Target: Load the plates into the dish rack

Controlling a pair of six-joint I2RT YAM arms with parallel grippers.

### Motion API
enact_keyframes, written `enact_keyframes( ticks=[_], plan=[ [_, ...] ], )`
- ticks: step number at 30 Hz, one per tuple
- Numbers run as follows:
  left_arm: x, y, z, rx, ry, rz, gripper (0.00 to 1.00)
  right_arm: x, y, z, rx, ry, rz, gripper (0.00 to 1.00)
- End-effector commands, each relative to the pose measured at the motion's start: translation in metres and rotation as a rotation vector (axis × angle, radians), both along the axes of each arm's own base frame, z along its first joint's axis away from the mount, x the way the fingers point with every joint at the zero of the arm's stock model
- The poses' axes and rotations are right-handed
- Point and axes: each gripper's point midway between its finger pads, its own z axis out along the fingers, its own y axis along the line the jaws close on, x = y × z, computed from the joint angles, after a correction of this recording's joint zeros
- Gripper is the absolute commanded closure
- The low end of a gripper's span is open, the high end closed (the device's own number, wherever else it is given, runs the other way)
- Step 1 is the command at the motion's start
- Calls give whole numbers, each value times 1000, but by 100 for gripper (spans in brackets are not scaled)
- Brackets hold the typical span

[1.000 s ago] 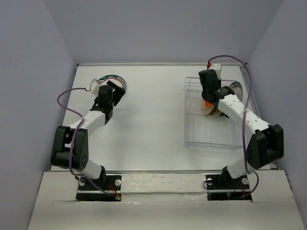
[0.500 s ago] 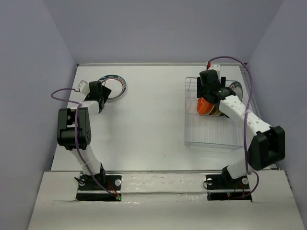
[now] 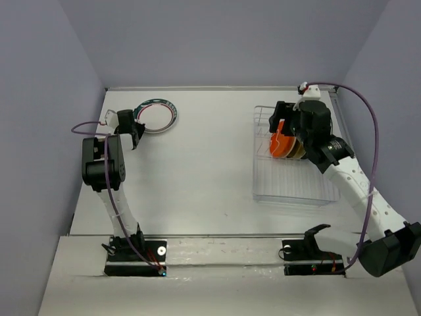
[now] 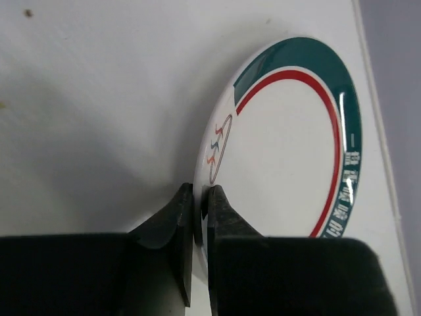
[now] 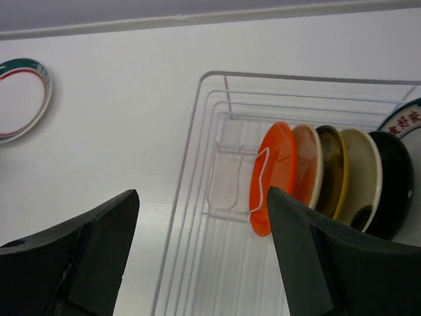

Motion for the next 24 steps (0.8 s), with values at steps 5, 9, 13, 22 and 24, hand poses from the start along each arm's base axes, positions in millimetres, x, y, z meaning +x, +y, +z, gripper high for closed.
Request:
enact_keyframes(
  ticks=[5,9,13,22,24],
  plan=[
    [9,-8,61,-17,-216,-65,94,-22,93,18,309,-44,387,15],
    [-23,-35,130,-52,-398,-135,94,-27,141,18,447,-5,555,14],
    [-70,-77,213,-54,-589,-248,94,-21,167,25,467,0,594,14],
    [-153,-194,245,-166,-688,-623,94,-13,183,39,501,5,628,9],
    [-166,-206,245,-180,-693,-671,94,-12,182,42,504,0,618,8]
  ],
)
